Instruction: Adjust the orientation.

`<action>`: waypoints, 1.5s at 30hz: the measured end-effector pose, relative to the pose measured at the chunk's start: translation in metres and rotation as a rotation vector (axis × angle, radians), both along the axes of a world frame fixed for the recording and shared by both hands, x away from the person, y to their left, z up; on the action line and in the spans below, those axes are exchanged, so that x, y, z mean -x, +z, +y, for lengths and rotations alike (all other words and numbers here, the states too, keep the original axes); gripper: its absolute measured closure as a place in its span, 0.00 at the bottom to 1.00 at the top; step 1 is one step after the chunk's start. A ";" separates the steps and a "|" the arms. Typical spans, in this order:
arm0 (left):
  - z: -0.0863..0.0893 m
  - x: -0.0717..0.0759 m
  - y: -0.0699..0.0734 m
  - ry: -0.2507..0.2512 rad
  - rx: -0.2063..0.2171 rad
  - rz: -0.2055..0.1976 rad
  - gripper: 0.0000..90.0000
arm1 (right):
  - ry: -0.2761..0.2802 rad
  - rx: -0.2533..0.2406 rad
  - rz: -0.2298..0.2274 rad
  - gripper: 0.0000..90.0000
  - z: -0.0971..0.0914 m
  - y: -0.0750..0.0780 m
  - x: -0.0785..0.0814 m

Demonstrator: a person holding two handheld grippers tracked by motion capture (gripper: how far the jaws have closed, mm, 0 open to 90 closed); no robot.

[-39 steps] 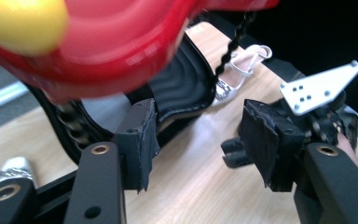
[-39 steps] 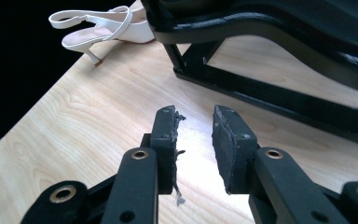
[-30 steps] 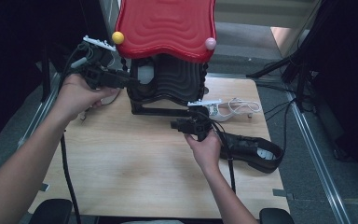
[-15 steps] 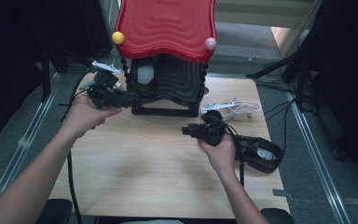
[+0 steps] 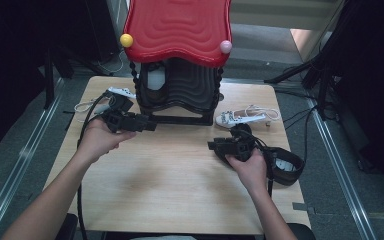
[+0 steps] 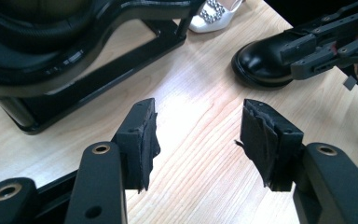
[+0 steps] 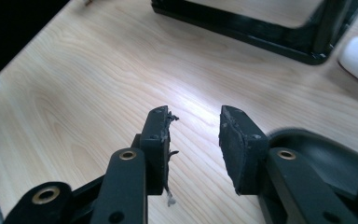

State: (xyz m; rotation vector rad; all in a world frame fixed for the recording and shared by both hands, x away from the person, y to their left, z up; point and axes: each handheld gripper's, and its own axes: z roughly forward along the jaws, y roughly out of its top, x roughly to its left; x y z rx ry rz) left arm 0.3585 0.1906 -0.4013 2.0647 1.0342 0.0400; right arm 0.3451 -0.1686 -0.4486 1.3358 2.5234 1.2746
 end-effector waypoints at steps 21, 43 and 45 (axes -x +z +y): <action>-0.024 0.014 -0.051 -0.038 -0.003 0.045 0.53 | -0.070 0.024 0.018 0.72 -0.064 0.005 0.018; -0.048 0.007 -0.060 -0.110 -0.012 0.059 0.53 | -0.223 0.115 0.040 0.72 -0.148 0.022 0.044; -0.047 0.007 -0.060 -0.109 -0.009 0.063 0.53 | -0.241 0.153 0.041 0.71 -0.157 0.024 0.047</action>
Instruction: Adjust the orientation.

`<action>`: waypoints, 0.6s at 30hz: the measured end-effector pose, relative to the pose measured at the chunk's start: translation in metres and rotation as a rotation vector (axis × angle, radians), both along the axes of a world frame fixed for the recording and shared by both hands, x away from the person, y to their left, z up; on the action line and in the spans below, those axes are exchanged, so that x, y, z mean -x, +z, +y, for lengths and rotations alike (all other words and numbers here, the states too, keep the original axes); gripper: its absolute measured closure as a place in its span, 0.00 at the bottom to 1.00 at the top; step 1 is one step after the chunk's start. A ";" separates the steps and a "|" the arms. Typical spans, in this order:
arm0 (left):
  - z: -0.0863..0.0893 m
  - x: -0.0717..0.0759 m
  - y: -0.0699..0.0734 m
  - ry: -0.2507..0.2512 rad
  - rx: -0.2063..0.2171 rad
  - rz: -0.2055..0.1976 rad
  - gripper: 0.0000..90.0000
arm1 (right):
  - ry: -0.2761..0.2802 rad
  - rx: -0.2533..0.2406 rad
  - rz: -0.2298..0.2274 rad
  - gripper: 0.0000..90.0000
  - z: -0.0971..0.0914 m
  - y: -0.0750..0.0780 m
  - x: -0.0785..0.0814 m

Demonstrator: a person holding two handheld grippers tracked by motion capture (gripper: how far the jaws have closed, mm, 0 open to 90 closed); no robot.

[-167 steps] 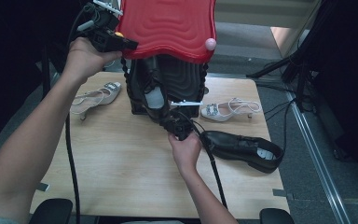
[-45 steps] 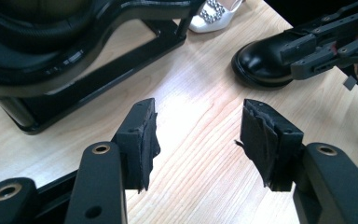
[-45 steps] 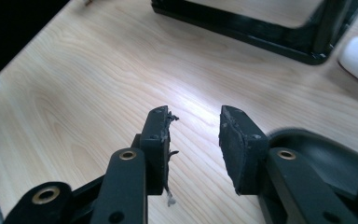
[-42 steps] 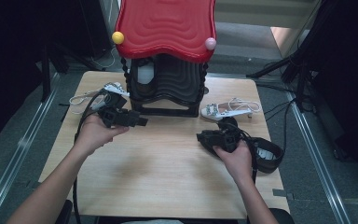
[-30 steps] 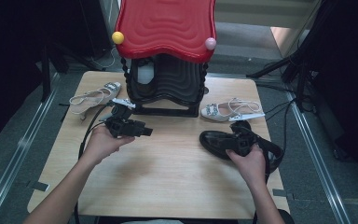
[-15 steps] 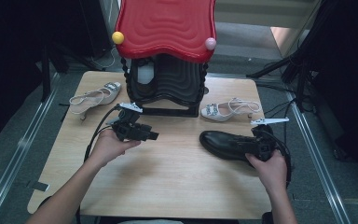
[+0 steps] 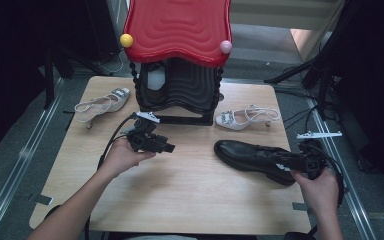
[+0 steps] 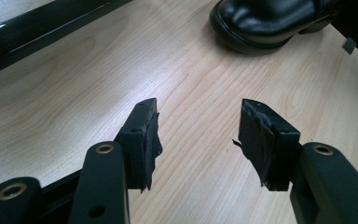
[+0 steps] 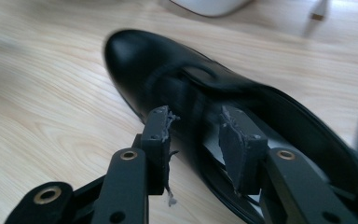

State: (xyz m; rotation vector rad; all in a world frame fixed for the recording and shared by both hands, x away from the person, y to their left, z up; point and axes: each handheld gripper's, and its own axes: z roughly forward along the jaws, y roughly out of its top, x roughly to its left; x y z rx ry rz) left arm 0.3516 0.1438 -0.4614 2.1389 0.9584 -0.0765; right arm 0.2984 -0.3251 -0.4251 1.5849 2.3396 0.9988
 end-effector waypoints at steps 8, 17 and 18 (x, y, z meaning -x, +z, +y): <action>-0.001 0.000 -0.001 -0.005 -0.003 -0.006 0.53 | 0.055 0.029 0.099 0.63 -0.003 -0.023 -0.007; 0.004 0.001 0.000 0.003 -0.003 -0.020 0.54 | 0.179 -0.032 0.160 0.85 0.025 -0.038 -0.029; 0.005 0.001 0.001 0.000 -0.002 -0.023 0.54 | 0.187 -0.053 0.165 0.88 0.025 -0.039 -0.029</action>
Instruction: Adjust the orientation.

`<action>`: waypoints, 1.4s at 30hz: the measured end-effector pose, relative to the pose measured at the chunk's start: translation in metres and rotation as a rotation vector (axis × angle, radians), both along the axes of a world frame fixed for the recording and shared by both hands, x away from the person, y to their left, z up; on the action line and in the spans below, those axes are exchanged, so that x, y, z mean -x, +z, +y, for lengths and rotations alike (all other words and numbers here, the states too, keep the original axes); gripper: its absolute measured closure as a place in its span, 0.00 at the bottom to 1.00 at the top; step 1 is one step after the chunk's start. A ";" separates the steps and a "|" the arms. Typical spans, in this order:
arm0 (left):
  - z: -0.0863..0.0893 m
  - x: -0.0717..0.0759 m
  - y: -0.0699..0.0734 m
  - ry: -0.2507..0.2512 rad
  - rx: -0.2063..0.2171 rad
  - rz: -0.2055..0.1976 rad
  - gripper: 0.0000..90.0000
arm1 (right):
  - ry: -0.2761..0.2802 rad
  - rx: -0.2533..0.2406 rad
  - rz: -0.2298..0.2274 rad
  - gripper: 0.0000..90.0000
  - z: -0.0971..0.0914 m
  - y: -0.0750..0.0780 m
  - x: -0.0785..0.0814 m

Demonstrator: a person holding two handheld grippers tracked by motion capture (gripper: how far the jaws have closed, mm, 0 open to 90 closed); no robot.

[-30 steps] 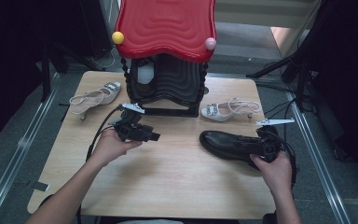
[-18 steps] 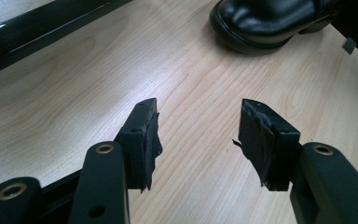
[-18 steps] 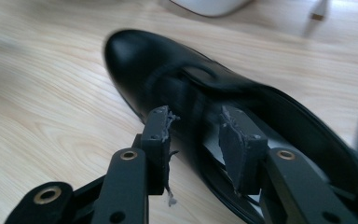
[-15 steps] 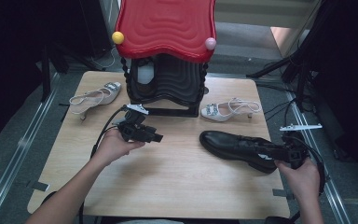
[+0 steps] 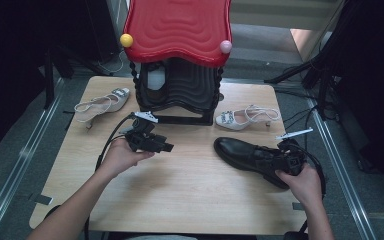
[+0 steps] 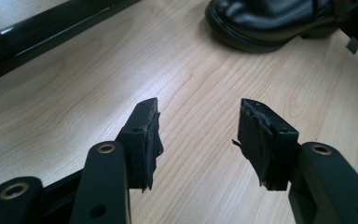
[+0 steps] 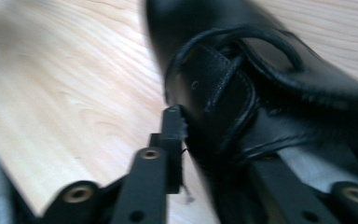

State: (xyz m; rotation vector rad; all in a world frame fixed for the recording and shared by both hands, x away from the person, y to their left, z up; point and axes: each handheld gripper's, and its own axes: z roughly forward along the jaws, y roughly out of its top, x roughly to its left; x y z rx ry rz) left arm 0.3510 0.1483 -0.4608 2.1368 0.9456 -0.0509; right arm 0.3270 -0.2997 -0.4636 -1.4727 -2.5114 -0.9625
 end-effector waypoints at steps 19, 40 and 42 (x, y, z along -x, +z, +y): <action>0.013 0.006 0.000 0.038 0.014 -0.002 0.58 | 0.124 -0.057 0.003 0.92 0.074 0.017 -0.010; 0.037 0.027 -0.006 0.104 0.015 0.000 0.59 | 0.326 -0.048 0.007 0.91 0.183 0.010 -0.031; 0.039 0.029 -0.006 0.110 0.012 -0.003 0.59 | 0.335 -0.049 0.009 0.91 0.192 0.010 -0.032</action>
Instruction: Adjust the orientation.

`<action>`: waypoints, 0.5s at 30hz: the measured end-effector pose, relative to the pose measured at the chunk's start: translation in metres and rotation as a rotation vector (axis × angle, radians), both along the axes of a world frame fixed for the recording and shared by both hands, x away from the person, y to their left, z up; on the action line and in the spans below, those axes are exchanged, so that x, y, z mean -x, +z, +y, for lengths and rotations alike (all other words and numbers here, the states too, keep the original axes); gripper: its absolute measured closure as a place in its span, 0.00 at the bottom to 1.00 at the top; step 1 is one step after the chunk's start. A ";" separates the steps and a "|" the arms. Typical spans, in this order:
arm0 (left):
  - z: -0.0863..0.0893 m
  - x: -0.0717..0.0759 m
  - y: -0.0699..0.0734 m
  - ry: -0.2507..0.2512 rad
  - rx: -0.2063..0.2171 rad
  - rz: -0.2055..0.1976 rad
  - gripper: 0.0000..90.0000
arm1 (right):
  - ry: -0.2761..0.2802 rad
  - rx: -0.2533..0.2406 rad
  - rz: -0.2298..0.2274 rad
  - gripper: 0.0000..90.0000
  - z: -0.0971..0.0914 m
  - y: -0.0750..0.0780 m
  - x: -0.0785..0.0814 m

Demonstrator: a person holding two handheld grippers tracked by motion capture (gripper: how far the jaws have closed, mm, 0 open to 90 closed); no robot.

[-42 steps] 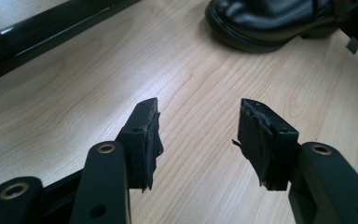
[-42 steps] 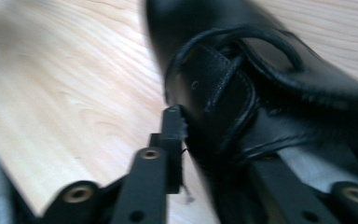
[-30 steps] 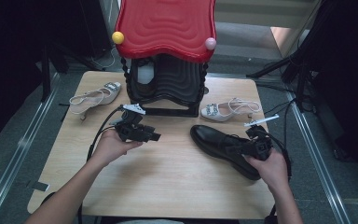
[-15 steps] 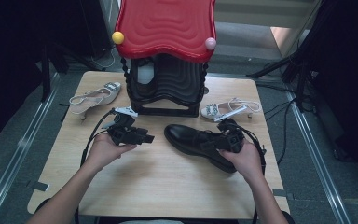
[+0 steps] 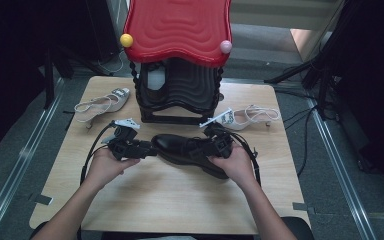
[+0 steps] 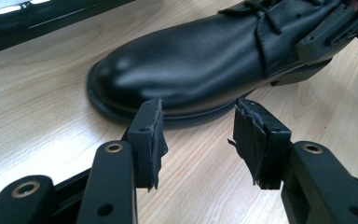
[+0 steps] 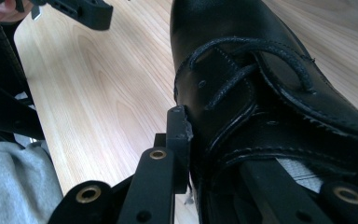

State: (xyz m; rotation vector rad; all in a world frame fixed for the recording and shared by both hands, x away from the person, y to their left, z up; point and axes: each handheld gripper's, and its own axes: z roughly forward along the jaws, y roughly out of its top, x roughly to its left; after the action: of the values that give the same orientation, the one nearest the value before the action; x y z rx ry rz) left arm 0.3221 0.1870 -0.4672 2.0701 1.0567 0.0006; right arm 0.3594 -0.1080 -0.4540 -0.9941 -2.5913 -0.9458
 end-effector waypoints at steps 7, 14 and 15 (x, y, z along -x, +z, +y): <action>0.011 0.003 -0.002 0.035 0.010 0.003 0.60 | 0.029 0.007 -0.010 0.90 0.032 -0.002 -0.004; 0.018 0.007 -0.003 0.066 0.002 0.000 0.60 | 0.035 -0.002 -0.012 0.90 0.057 -0.008 -0.006; 0.019 0.007 -0.004 0.068 0.003 0.001 0.60 | 0.038 -0.001 -0.016 0.90 0.059 -0.008 -0.006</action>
State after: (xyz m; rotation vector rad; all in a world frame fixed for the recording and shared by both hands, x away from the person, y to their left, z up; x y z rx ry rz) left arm 0.3150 0.2065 -0.4707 2.0306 1.1265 0.0315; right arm 0.3656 -0.0486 -0.4625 -0.9367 -2.6124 -0.9498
